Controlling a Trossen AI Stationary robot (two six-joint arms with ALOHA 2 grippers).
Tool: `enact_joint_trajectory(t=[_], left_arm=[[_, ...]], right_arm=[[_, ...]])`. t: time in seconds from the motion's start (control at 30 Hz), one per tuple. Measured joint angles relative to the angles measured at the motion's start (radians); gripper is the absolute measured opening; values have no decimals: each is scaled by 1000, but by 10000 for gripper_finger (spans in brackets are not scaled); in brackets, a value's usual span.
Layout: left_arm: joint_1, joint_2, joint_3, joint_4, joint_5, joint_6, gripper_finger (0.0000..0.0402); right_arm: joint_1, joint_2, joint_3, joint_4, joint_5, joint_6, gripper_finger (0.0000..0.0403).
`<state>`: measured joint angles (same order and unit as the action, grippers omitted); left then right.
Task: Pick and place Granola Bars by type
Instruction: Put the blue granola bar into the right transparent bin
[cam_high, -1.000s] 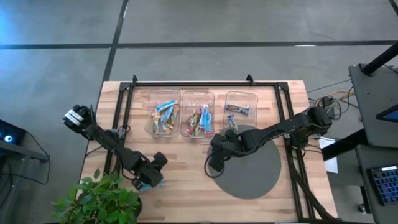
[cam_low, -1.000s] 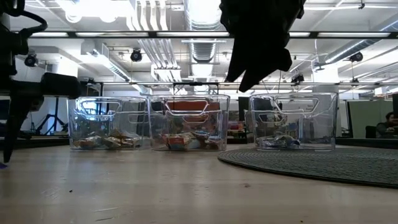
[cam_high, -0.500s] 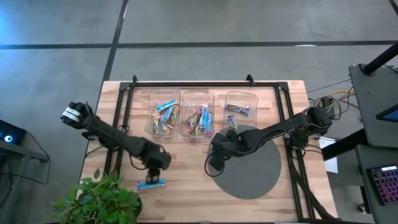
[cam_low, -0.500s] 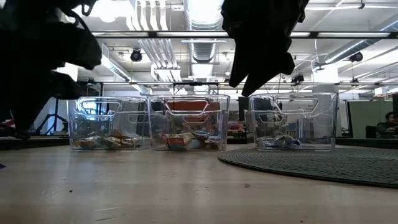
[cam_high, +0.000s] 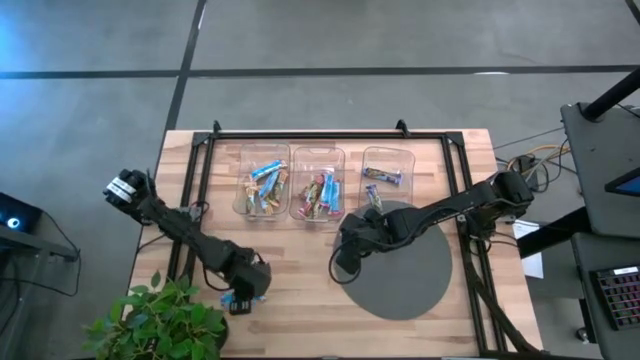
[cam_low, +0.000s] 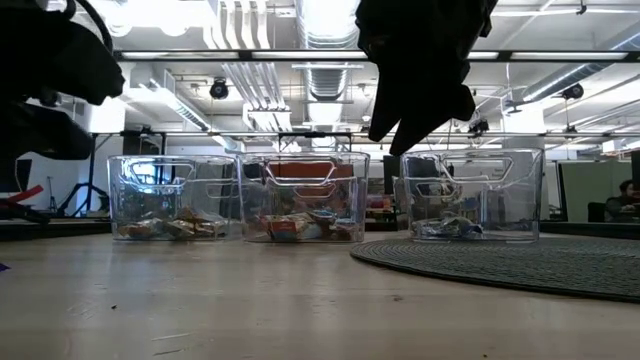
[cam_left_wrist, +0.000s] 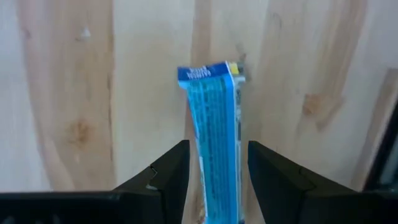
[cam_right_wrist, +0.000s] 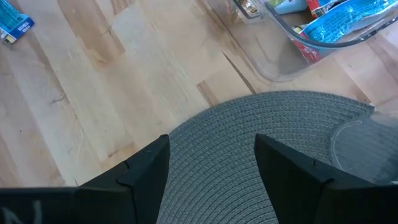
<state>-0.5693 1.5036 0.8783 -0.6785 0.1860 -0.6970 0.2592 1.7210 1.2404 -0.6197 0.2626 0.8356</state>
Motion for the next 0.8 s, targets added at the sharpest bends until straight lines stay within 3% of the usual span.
enact_joint_trajectory(t=[0.17,0.43,0.63,0.8], left_arm=[[-43,2,1,41,-83,-62,145],[-87,42,-13,106,-82,-136,145],[-107,112,-8,73,-139,-148,145],[-107,144,-10,-8,-315,-137,145]], right_arm=[[-1,0,-1,1,0,3,224],[-1,0,-1,1,0,3,224],[-1,0,-2,0,0,2,224],[-1,0,-2,-1,0,2,224]])
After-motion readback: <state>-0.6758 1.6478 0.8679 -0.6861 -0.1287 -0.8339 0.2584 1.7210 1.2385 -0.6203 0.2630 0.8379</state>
